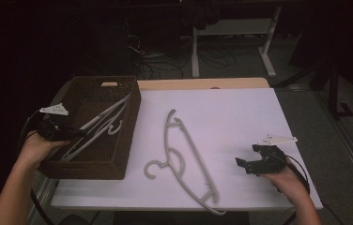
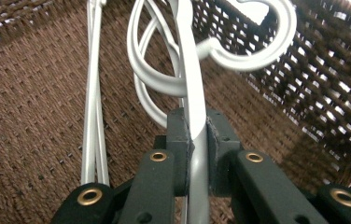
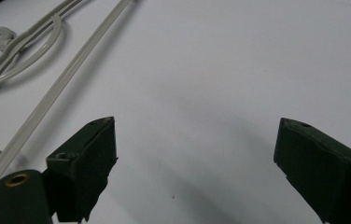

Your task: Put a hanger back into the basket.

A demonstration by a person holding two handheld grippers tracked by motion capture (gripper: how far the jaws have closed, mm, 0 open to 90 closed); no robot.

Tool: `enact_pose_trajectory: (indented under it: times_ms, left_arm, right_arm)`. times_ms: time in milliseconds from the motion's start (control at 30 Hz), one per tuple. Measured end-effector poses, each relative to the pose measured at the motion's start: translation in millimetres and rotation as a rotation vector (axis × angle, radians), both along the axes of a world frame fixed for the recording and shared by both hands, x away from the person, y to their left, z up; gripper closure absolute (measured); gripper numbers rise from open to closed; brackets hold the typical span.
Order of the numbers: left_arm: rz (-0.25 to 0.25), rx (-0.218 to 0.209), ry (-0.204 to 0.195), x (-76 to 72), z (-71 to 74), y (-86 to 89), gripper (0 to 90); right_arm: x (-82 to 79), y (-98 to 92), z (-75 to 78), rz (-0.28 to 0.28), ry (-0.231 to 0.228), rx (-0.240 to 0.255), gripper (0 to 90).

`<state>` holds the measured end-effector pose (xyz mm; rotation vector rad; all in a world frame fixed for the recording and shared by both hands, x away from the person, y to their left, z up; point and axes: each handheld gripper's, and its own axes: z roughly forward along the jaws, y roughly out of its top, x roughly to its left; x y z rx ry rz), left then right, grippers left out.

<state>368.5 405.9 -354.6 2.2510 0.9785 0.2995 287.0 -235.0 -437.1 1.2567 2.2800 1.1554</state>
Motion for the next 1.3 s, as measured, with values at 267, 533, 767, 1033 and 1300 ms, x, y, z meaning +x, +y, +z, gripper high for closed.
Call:
enact_pose_trajectory:
  times_ms: [267, 533, 767, 1033, 1300]
  left_arm:
    - [0.037, -0.037, -0.016, 3.4, -2.5, 1.1, 32.5]
    - [0.014, -0.161, -0.082, -2.4, 16.4, -10.8, 17.1]
    - [-0.049, -0.245, -0.118, -6.7, 34.3, -39.2, 9.1]
    - [-0.120, -0.292, -0.143, -12.0, 48.7, -80.3, 0.0]
    - [-0.223, -0.314, -0.147, -17.7, 50.7, -128.6, 0.0]
  right_arm:
    - [-0.3, 0.0, 0.9, 0.000, -0.002, 0.000, 12.7]
    - [0.0, 0.2, 1.5, 0.002, -0.002, -0.002, 12.8]
    - [-0.3, 1.5, 3.9, 0.006, -0.007, 0.003, 12.9]
    - [-0.6, 2.2, 4.8, 0.010, -0.010, 0.005, 13.0]
    - [-0.9, 4.9, 5.2, 0.017, -0.005, -0.001, 13.0]
